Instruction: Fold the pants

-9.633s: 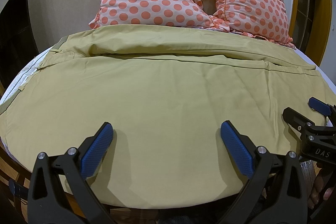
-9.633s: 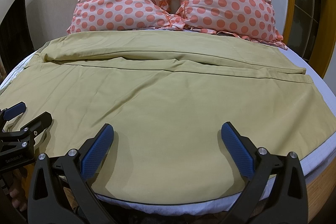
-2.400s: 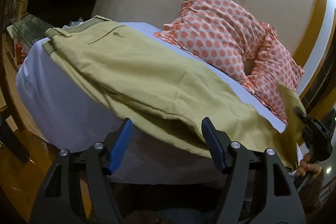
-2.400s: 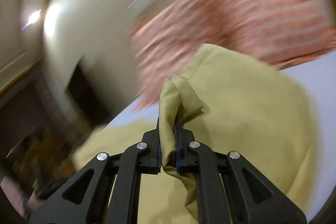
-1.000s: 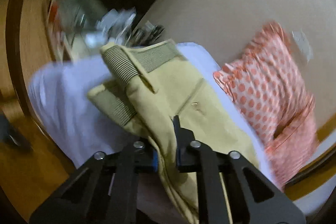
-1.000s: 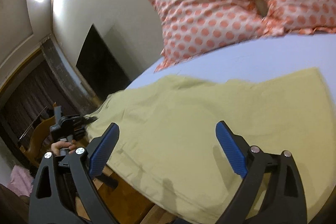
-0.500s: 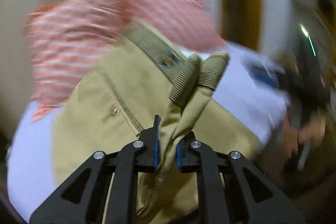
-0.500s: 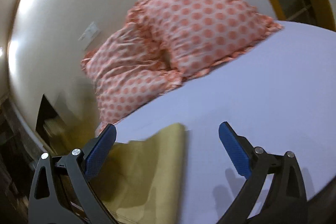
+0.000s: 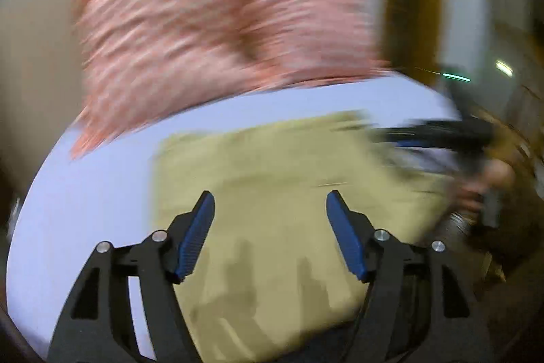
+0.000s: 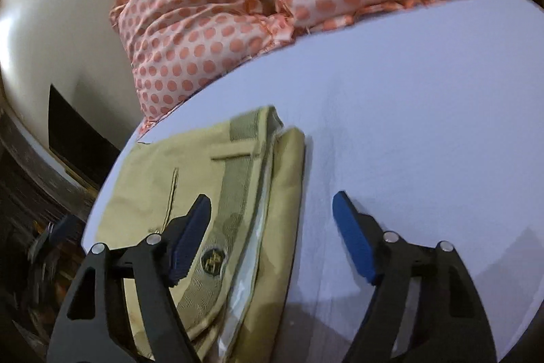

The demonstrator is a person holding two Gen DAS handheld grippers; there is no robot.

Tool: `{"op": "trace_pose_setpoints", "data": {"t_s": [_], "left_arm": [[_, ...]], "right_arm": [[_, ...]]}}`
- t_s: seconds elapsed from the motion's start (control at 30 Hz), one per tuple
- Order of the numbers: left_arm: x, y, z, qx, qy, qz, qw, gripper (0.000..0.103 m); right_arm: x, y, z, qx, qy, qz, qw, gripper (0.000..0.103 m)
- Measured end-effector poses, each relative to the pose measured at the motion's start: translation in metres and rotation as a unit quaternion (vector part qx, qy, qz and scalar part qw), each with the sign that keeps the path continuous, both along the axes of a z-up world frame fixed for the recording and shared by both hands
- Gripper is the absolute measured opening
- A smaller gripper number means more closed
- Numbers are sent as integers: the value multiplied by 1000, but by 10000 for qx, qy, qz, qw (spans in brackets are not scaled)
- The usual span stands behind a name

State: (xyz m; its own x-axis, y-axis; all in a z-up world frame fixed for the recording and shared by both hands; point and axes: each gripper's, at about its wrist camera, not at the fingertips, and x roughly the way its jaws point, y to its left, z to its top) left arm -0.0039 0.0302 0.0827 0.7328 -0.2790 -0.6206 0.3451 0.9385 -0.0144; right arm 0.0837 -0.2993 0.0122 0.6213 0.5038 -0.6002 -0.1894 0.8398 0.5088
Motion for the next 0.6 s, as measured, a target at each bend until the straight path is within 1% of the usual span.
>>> {"op": "trace_pose_setpoints", "data": {"t_s": [0.03,0.07,0.1,0.13,0.17,0.27,0.3,0.33,0.37,0.43,0.47,0.5,0.53,0.57,0.6], "left_arm": [[18,25,-9,-234,355,279,9987,66],[30,37,-14,-381,564,388,9969,66],[44,52,-23,-640,897,428,9930,66],[55,61,-31,-870,1140,371,9890,66],[63,66,-34,-988,1289,323,9862,66],[84,73,-49,-1419,1757,161,9740,67],[91,76,-52,-1559,1837,109,9705,70],[91,75,-53,-1673,1879,48,9678,72],[101,76,-52,-1776,1946,25,9647,72],[113,81,-53,-2056,2149,2,9547,74],[118,83,-54,-2198,2223,-25,9499,74],[128,79,-55,-2234,2258,-26,9482,70],[129,76,-56,-2168,2313,-22,9484,55],[130,72,-56,-2020,2340,10,9510,44],[130,70,-56,-2000,2382,-26,9504,27]], "right_arm": [[4,3,-1,-35,64,97,9999,61],[6,6,-3,4,121,199,9997,55],[8,7,-4,40,138,281,9995,55],[11,9,-5,22,116,343,9993,54],[13,9,-5,31,117,360,9993,54],[20,2,-8,423,262,382,9980,54],[22,-1,-9,570,297,396,9971,51],[24,-4,-11,697,329,403,9962,47],[27,-3,-12,756,403,476,9952,35],[29,-6,-14,904,538,592,9927,28],[32,-7,-17,1128,706,712,9885,20],[34,-8,-21,1409,886,816,9827,15],[36,-9,-24,1582,965,869,9788,14],[37,-9,-26,1764,1041,910,9746,12],[37,-9,-25,1865,1067,917,9723,11]]}}
